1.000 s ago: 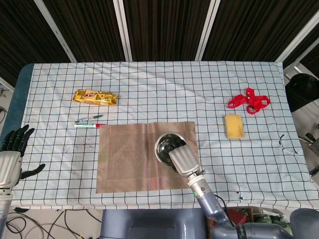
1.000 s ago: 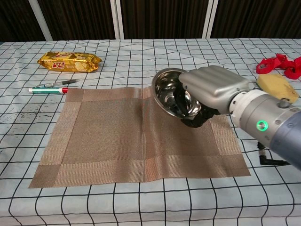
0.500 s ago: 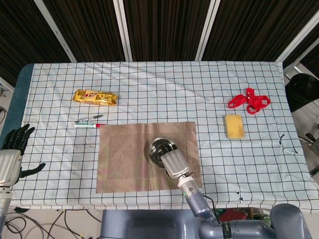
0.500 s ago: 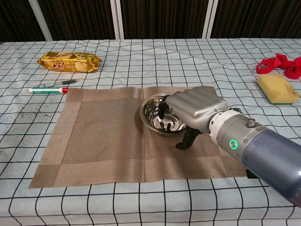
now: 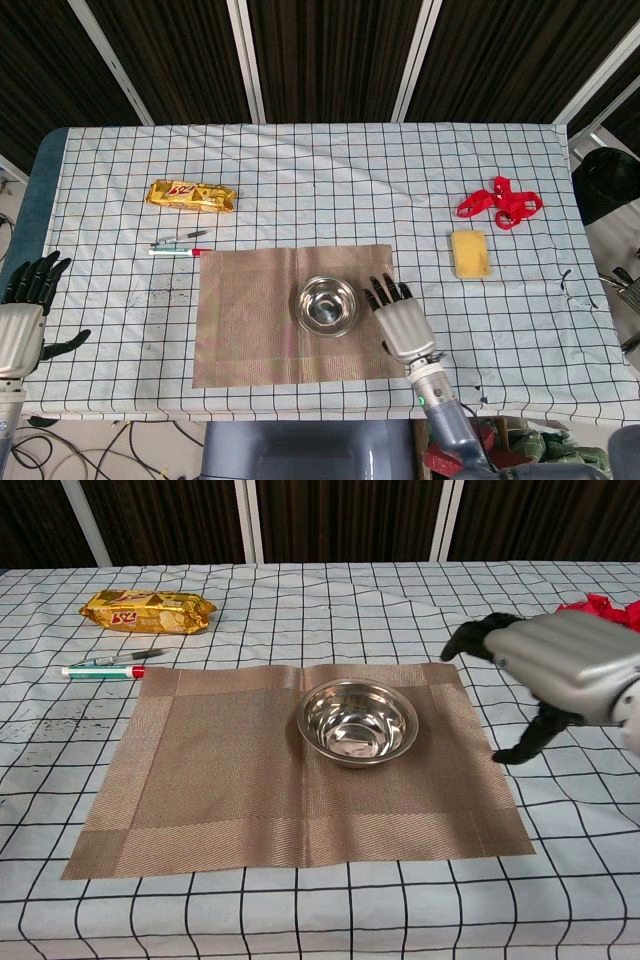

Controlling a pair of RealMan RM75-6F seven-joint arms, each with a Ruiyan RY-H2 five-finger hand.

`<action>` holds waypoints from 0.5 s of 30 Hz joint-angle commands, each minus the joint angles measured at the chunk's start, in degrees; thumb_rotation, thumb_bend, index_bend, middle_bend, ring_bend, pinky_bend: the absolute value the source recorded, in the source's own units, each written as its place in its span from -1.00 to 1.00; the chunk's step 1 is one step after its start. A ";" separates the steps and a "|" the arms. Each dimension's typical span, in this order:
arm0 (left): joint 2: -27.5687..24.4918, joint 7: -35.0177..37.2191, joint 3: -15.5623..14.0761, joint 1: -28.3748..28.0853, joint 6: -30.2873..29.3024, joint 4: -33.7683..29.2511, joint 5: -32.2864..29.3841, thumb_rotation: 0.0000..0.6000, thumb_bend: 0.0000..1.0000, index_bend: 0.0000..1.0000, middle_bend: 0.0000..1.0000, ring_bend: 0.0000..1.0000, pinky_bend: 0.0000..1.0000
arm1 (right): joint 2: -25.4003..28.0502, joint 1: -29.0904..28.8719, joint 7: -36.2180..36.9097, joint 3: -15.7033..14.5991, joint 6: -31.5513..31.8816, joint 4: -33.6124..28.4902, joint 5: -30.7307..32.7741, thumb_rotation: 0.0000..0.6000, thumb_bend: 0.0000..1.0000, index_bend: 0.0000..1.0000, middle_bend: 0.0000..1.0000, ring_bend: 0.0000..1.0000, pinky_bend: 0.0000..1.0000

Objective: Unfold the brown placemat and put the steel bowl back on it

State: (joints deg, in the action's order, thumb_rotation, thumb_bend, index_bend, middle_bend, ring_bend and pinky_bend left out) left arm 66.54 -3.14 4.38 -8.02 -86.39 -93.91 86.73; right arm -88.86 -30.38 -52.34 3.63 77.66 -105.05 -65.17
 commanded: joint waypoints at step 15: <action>-1.54 -3.94 -0.20 -0.06 1.36 -0.92 -1.50 1.00 -0.97 -1.00 -1.00 -1.00 -1.00 | 23.05 21.75 34.59 -8.96 16.60 3.11 -11.28 1.00 -0.91 -1.00 -1.00 -1.00 -0.65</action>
State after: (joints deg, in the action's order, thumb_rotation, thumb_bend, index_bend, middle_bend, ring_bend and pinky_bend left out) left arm 65.37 -7.45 4.23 -8.16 -85.34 -94.24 85.66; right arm -67.49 -11.26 -20.97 -3.77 92.38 -103.34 -74.93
